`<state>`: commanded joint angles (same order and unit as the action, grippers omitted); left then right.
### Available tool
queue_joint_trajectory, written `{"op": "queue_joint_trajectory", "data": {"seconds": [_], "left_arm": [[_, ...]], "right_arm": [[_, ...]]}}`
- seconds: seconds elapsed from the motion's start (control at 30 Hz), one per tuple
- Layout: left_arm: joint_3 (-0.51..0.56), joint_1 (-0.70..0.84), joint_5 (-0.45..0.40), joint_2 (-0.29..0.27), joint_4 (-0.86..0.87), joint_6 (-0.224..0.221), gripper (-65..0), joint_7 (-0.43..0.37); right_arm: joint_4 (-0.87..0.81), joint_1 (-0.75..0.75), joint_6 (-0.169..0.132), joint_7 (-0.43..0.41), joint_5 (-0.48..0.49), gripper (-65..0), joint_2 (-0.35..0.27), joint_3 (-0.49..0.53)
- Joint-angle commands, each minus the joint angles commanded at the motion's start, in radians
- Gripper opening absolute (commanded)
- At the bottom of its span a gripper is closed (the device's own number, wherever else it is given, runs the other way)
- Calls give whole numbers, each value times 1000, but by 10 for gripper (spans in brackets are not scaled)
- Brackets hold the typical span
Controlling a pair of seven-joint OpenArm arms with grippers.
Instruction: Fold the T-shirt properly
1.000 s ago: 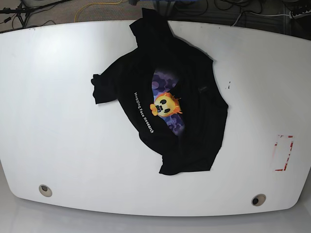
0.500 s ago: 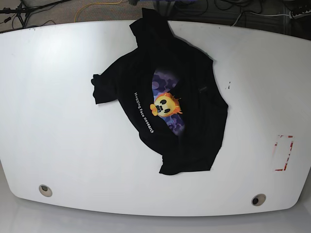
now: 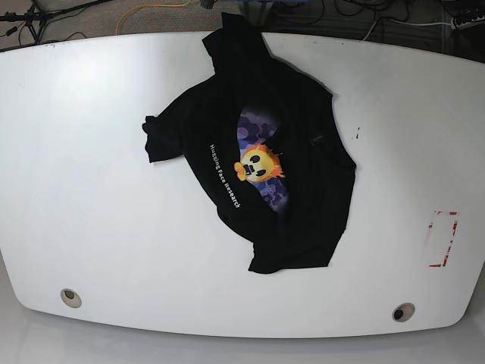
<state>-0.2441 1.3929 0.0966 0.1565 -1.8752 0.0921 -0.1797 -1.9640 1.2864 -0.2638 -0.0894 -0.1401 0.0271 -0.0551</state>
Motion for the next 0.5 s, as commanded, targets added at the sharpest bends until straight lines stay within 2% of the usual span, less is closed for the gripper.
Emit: {"op": "queue_joint_trajectory", "data": {"seconds": [0.3, 0.37, 0.5], "left_arm": [[-36, -7, 70, 9, -19, -2, -326, 3], [-65, -3, 156, 19, -77, 0, -326, 20], [-80, -4, 207, 26, -109, 1, -325, 26]], "right_arm": [[-4, -23, 0, 2, 2, -500, -3, -8], [-14, -13, 3, 4, 2, -500, 5, -42], [-25, -9, 3, 3, 4, -502, 10, -50]]}}
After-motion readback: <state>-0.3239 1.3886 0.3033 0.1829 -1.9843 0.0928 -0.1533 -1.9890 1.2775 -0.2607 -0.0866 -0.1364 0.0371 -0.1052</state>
